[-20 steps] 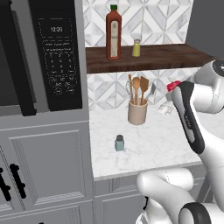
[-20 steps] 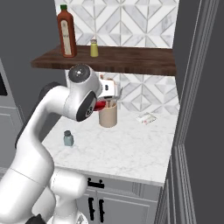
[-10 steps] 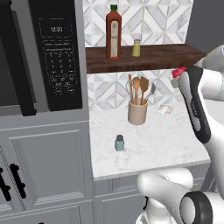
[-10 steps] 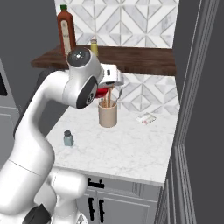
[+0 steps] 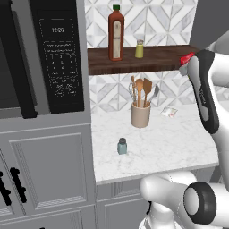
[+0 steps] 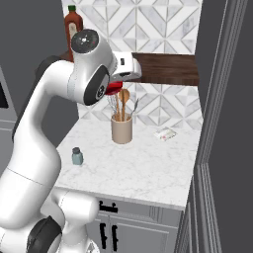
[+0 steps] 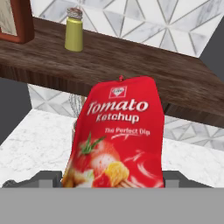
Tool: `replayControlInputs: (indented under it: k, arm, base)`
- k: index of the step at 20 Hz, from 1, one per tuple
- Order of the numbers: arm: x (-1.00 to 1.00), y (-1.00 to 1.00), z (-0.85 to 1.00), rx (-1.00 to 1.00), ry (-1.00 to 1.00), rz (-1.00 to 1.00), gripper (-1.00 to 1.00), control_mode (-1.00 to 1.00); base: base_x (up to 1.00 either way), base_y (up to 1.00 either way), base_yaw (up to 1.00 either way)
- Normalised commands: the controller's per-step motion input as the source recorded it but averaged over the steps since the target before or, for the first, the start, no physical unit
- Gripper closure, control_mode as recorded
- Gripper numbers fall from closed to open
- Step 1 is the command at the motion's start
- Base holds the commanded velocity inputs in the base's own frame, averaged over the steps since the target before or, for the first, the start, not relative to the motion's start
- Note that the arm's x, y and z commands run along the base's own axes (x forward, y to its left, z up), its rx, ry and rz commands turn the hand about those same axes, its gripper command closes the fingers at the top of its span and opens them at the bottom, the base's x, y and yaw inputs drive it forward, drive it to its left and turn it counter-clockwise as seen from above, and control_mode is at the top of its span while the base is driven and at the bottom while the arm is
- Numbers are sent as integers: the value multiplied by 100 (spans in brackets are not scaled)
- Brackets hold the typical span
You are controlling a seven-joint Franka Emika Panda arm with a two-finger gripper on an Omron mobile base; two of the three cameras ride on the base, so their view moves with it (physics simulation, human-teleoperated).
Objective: Put the shaker and condiment bottle from the counter next to their counterparts in the cabinet.
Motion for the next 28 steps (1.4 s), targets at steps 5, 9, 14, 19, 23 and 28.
replayControlInputs:
  k: [5,9,14,19,23,28]
  arm:
    - [0,11,38,0,-9,0,100,-100]
    - [0,22,13,0,-2,0,100,-100]
    - [5,11,0,0,0,0,100,-100]
    - [1,11,11,1,1,-5,100,-100]
    - [0,3,19,3,0,-1,100,-100]
    - [6,14,15,0,1,-1,100,-100]
  base:
    - [0,0,0]
    - [0,0,0]
    - [0,0,0]
    - [0,0,0]
    - [0,0,0]
    - [0,0,0]
